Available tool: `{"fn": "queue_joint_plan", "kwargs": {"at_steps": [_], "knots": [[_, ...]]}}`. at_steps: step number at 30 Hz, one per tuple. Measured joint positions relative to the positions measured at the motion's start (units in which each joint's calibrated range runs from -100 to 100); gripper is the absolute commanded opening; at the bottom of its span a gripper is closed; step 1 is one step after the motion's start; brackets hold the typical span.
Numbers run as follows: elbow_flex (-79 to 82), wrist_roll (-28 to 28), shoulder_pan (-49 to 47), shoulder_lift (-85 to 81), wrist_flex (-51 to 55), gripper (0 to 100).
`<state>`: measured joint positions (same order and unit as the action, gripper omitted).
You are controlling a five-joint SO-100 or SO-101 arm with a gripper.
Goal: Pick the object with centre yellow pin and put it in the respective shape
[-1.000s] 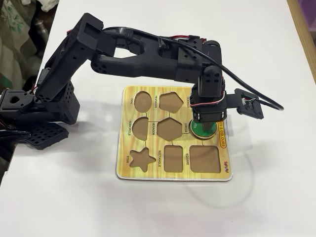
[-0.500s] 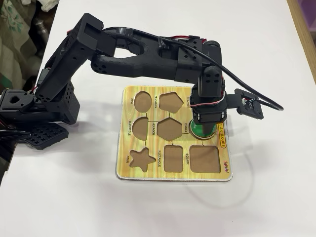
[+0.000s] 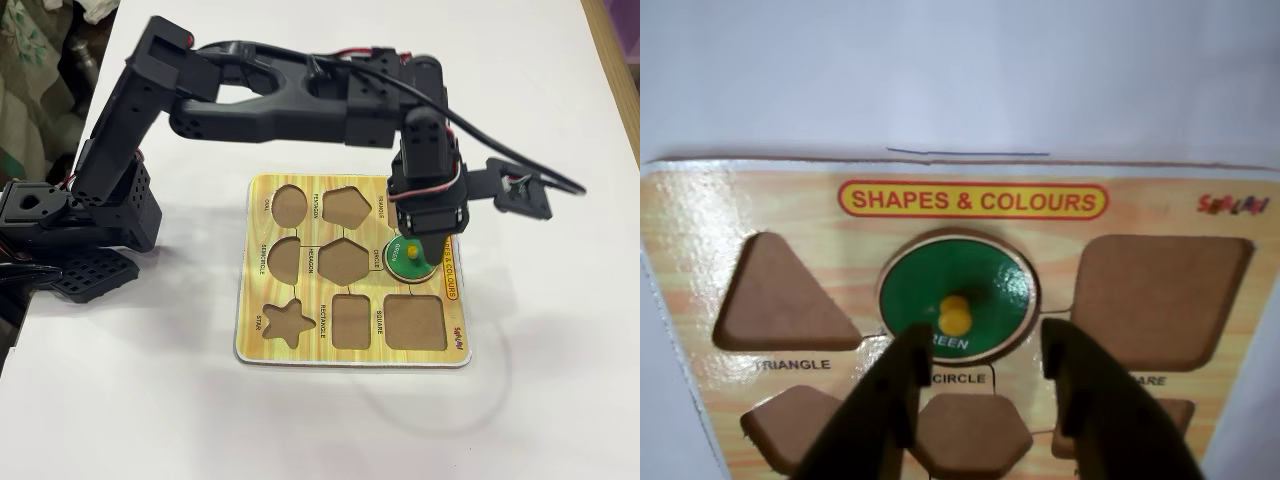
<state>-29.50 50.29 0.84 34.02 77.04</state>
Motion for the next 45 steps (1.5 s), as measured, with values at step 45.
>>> {"fn": "queue_joint_plan", "kwargs": {"at_steps": [45], "knots": [[63.6, 0.3, 0.0, -67.1, -0.2, 13]]}}
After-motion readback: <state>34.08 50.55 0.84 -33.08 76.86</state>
